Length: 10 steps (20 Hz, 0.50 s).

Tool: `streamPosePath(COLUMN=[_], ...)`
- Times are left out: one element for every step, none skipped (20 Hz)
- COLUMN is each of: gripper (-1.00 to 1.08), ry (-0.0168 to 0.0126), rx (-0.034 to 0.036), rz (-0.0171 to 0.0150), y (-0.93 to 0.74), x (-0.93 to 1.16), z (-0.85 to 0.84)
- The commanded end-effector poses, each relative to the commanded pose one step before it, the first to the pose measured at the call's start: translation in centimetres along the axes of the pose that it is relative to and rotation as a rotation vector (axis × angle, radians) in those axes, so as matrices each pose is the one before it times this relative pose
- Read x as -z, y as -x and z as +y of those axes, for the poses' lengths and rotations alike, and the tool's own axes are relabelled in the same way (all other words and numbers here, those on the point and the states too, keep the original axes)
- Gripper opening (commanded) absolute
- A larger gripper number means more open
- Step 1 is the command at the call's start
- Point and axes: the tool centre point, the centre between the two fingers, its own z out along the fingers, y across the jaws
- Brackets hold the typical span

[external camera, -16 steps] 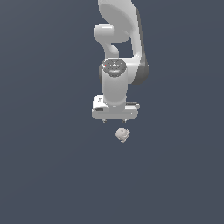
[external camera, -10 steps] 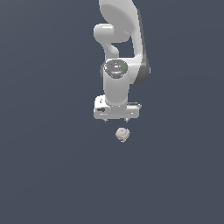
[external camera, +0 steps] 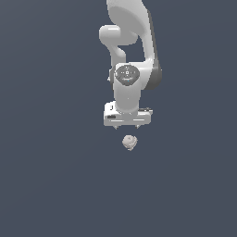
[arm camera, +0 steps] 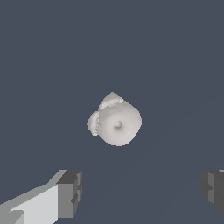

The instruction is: Pick up the object and move it to a goal position.

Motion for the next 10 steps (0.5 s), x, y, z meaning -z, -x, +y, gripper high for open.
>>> streamPosePath(gripper=[1.00, 1.00, 1.00, 1.00, 1.00, 1.00, 1.00, 1.00, 1.00, 1.00], ry=[-0.00023, 0.00004, 0.00016, 0.00026, 0.00035, 0.00043, 0.00051, 0.00058, 0.00062, 0.00066], rx=[-0.00052, -0.00276, -0.00401, -0.00528, -0.00655, -0.00783, -0.00905, -0.01027, -0.01138, -0.01262], rz=[-0.00023, 0.00010, 0.00028, 0.00044, 0.00059, 0.00074, 0.00088, 0.00101, 0.00110, 0.00119], y=[0.002, -0.011, -0.018, -0.025, -0.031, -0.038, -0.044, -0.050, -0.054, -0.058], x=[-0.008, -0.024, -0.031, -0.039, -0.047, -0.055, -0.064, -0.072, -0.081, -0.091], z=[-0.010, -0.012, -0.014, -0.015, -0.017, -0.019, -0.023, -0.024, -0.031, -0.037])
